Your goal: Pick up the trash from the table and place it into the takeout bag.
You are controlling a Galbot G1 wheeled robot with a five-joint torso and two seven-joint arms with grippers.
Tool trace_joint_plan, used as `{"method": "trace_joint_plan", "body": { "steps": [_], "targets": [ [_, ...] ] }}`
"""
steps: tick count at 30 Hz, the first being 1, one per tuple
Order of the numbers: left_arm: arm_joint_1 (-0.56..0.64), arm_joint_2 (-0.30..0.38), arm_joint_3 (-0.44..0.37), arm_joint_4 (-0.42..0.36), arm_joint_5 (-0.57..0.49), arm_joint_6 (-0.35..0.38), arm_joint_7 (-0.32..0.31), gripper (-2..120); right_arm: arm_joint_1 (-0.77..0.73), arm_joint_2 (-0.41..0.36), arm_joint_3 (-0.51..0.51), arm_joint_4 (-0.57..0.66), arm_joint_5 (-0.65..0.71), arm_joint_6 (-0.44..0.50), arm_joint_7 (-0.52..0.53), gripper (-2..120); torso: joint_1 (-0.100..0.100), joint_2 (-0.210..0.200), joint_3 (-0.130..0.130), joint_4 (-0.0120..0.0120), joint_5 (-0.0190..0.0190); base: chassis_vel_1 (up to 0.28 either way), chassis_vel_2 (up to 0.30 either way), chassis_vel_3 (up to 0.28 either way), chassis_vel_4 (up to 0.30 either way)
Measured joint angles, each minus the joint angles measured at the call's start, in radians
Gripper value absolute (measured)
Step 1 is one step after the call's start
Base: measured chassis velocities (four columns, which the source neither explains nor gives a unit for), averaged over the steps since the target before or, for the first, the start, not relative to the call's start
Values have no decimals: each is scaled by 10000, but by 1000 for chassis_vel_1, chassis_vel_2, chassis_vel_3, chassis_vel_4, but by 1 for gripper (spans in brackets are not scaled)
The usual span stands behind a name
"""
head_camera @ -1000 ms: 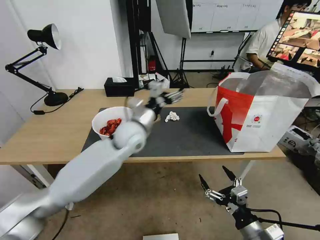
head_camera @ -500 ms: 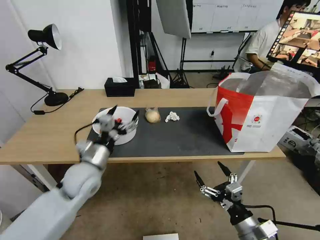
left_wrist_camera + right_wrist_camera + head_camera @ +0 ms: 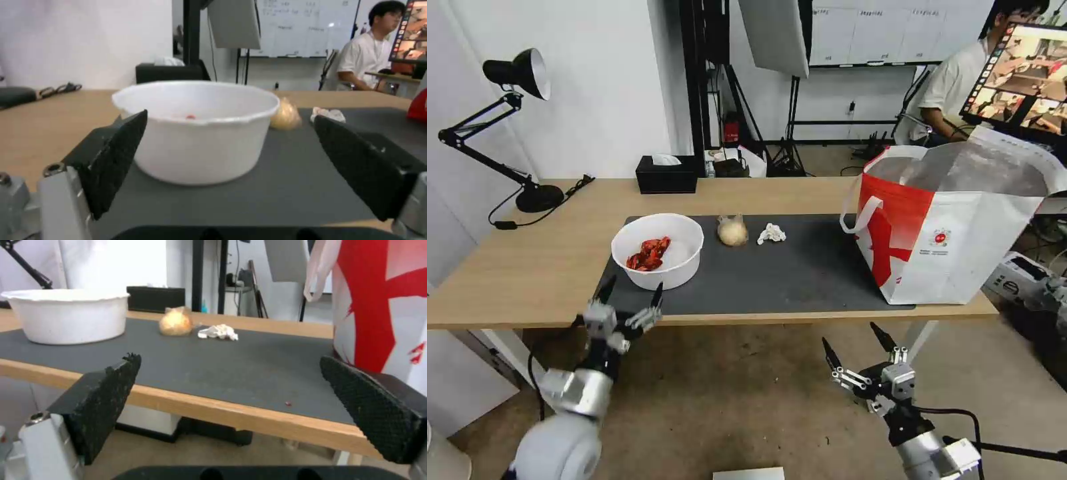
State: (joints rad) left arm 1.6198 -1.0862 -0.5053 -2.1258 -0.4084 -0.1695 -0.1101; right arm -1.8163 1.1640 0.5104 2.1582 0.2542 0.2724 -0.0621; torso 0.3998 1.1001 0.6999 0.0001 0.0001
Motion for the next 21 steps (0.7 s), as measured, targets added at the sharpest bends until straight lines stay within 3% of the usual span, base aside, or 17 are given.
{"method": "trace_joint_plan", "body": {
  "steps": [7, 21],
  "targets": [
    [664, -476, -256, -59, 220, 348, 215, 100, -150, 22, 60, 30, -110, -294, -12, 100, 1, 0, 1, -1, 0, 0, 0, 0, 0],
    [1204, -710, -433, -18, 751, 612, 335, 100, -172, 23, 117, 53, -374, -749, 339, 100, 2, -2, 1, -2, -2, 0, 0, 0, 0]
  ]
}}
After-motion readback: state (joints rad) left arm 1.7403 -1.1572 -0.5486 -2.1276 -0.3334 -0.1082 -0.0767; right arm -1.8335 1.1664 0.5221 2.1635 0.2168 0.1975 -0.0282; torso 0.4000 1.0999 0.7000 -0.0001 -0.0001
